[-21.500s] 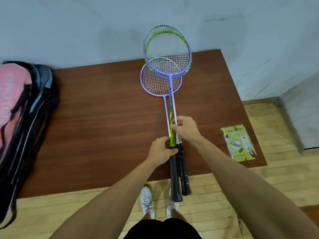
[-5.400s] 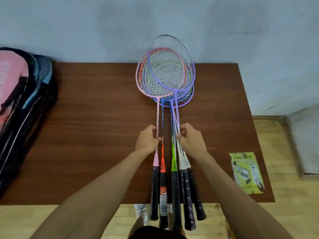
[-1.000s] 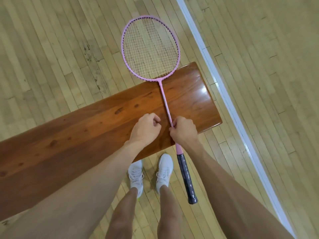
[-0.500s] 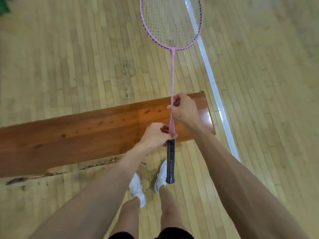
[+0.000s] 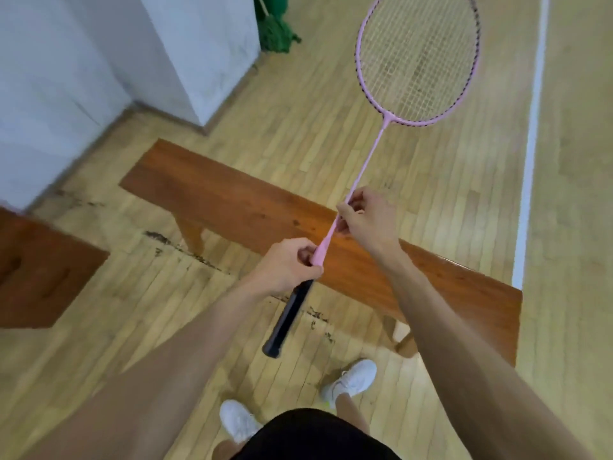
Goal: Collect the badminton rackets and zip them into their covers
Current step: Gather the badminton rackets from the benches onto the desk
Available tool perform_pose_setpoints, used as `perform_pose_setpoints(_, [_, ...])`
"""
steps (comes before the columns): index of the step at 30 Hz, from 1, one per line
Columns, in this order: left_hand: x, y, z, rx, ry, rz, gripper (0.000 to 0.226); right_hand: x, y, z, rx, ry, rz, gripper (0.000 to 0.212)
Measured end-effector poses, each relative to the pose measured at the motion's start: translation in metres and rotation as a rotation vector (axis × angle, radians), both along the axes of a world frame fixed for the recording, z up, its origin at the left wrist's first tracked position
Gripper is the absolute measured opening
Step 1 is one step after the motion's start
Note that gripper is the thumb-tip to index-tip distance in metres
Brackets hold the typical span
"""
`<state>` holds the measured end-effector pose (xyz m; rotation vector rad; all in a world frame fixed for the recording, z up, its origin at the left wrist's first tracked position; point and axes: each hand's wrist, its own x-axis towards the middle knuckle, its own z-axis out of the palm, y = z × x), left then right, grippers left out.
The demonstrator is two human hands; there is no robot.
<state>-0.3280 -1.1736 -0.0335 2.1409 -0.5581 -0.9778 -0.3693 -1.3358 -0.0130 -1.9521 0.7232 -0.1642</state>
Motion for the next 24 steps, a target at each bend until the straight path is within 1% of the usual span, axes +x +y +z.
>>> perform_pose_setpoints(2, [0.013,0.067,0.009,-0.041,-0.018,0.103,0.024,0.025,0.065,0.010,-0.033,-0.034,0.084,0.015])
perform_pose_setpoints(6, [0.024,0.212,0.038,-0.086,-0.105,0.243,0.022,0.063,0.205,0.036,-0.006,-0.139,0.232,0.029])
perform_pose_setpoints(9, [0.029,0.318,0.064,-0.108,-0.139,0.387,0.018,0.092,0.307,0.056,0.004,-0.188,0.354,0.025])
perform_pose_setpoints(13, [0.028,0.440,0.084,-0.092,-0.195,0.566,0.025,0.124,0.427,0.084,0.086,-0.218,0.498,0.013])
perform_pose_setpoints(15, [0.028,0.490,0.087,-0.070,-0.220,0.653,0.026,0.142,0.478,0.093,0.091,-0.224,0.593,0.010])
perform_pose_setpoints(19, [0.047,0.568,0.087,-0.025,-0.277,0.819,0.028,0.188,0.573,0.094,0.131,-0.209,0.774,0.013])
perform_pose_setpoints(21, [0.064,0.602,0.085,-0.004,-0.277,0.880,0.022,0.217,0.617,0.086,0.169,-0.194,0.824,0.016])
perform_pose_setpoints(24, [0.100,0.652,0.079,0.045,-0.282,0.934,0.013,0.265,0.678,0.069,0.254,-0.146,0.868,0.007])
